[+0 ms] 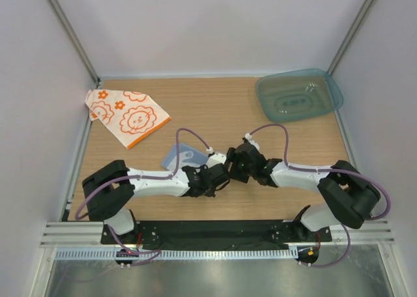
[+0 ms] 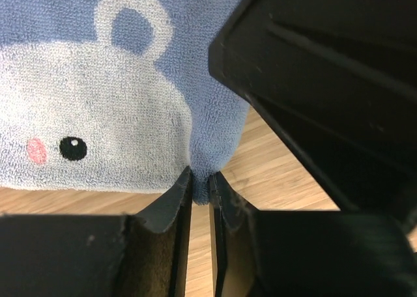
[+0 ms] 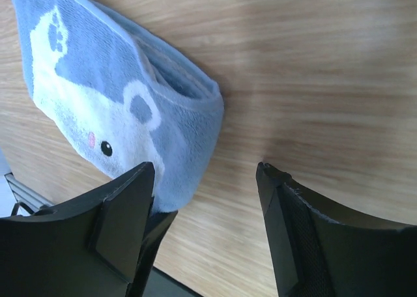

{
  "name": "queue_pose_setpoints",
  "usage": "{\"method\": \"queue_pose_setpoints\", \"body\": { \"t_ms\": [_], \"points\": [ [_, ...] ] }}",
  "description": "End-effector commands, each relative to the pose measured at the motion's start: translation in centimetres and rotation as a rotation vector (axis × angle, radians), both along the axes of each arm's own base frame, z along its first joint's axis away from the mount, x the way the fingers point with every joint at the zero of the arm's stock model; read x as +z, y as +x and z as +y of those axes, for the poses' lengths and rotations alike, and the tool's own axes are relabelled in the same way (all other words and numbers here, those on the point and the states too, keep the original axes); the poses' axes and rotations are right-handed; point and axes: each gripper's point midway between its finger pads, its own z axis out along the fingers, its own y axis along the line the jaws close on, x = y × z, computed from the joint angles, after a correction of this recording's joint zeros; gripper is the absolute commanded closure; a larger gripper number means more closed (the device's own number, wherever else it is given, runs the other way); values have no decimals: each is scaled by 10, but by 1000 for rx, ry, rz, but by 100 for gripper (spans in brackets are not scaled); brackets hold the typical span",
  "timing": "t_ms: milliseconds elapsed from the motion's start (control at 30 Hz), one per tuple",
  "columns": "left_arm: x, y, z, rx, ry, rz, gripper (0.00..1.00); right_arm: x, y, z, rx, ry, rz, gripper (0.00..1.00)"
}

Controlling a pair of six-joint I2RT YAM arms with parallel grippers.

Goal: Roll the towels

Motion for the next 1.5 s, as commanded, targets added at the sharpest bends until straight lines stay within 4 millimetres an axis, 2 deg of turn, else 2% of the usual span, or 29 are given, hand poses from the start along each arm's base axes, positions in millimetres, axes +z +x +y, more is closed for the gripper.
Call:
{"method": "queue_pose_setpoints", "body": {
  "t_ms": [0,33,133,300,333,367,500,533,633,700,800,900,933,1033,1067,1100,1167,1200,1233,1300,1333,1467],
  "points": [
    [9,0,-4,-7,-56,-9,84,18,22,24,-10,75,-73,28],
    [12,-1,-6,-11,-77,-7,85,13,19,35,18,93,-46,32],
    [16,-1,-7,-9,-92,-10,84,5,19,39,19,99,-29,40],
    [29,-2,-12,-9,-144,1,84,-3,17,35,13,81,-19,60],
    [30,-2,-10,-4,-149,6,84,-3,17,34,13,74,-24,62],
    [32,-2,-10,-3,-157,9,84,-5,17,29,6,50,-18,69],
    [39,-6,-7,11,-198,43,84,-7,21,5,-48,-57,-24,77],
    [40,-8,-5,19,-209,54,85,-9,20,-9,-72,-125,-10,77],
    [46,-12,-3,31,-242,69,85,-2,25,-22,-89,-187,-19,76],
    [45,-14,1,44,-248,75,85,-2,24,-32,-89,-241,-15,70],
    [44,-15,5,63,-256,78,85,1,28,-38,-86,-277,-14,59],
    [40,-14,7,82,-242,80,85,4,32,-37,-79,-281,-16,58],
    [40,-14,8,83,-235,83,84,7,33,-34,-68,-273,-21,60],
    [44,-11,0,75,-234,67,70,9,33,-28,-49,-254,-19,64],
    [46,-6,1,81,-221,38,60,9,33,-28,-47,-252,-17,64],
    [45,-4,-1,69,-200,22,55,9,33,-28,-48,-250,-18,64],
    [53,0,-12,45,-194,-4,45,11,33,-32,-54,-262,-23,63],
    [48,1,-14,31,-163,-11,44,13,32,-34,-59,-269,-25,62],
    [54,3,-25,15,-169,-25,43,19,34,-39,-72,-265,-37,60],
    [53,5,-30,1,-140,-42,42,24,36,-48,-86,-271,-46,58],
    [46,5,-33,-12,-111,-40,42,31,40,-54,-108,-257,-55,55],
    [45,7,-53,-43,-87,-55,42,42,45,-77,-136,-264,-59,46]
  ]
}}
